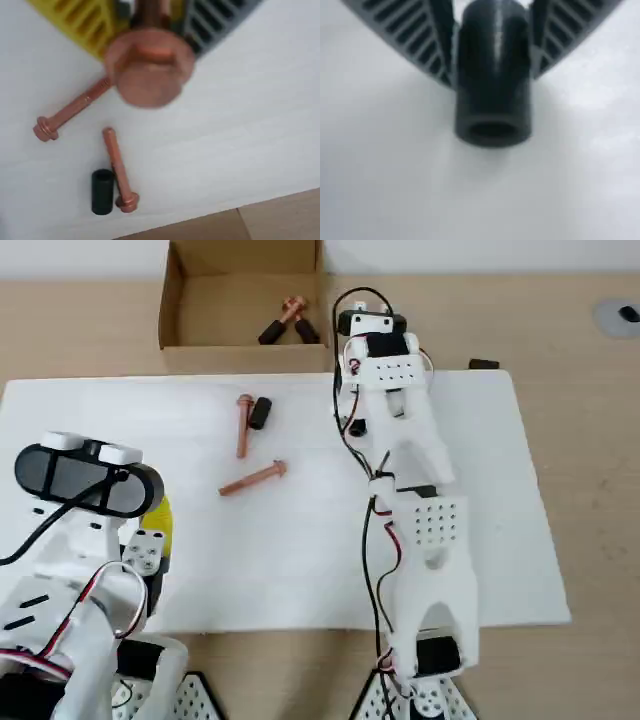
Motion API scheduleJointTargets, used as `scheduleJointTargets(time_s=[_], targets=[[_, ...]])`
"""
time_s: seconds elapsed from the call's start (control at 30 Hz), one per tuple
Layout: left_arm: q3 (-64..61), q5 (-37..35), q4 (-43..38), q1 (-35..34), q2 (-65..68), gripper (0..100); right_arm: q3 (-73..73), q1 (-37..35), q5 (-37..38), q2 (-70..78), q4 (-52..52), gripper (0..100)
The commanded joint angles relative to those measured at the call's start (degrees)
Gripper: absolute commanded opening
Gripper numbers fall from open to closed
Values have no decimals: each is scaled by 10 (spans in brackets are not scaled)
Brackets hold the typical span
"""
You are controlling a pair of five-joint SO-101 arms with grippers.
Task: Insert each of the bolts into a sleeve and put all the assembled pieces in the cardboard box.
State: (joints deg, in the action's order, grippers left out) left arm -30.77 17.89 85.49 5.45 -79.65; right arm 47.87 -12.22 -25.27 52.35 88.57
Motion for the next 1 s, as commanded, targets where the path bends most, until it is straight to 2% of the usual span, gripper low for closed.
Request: scheduleJointTargets(time_s=[0.0, 0.17, 0.4, 0.53, 0.73, 0.97], targets=[[7, -3, -9, -6, 0, 16, 10, 24, 23, -2, 18, 92], [7, -5, -11, -6, -2, 16, 15, 29, 33, -7, 39, 9], [34, -16, -11, -7, -4, 14, 141, 31, 43, -32, 135, 10], [72, -42, -14, -6, -4, 4, 200, 31, 41, -74, 140, 10], [85, -40, -15, -7, -5, 4, 206, 30, 40, -235, 140, 10], [80, -41, -30, -7, -5, 4, 189, 14, 44, -509, 140, 10]])
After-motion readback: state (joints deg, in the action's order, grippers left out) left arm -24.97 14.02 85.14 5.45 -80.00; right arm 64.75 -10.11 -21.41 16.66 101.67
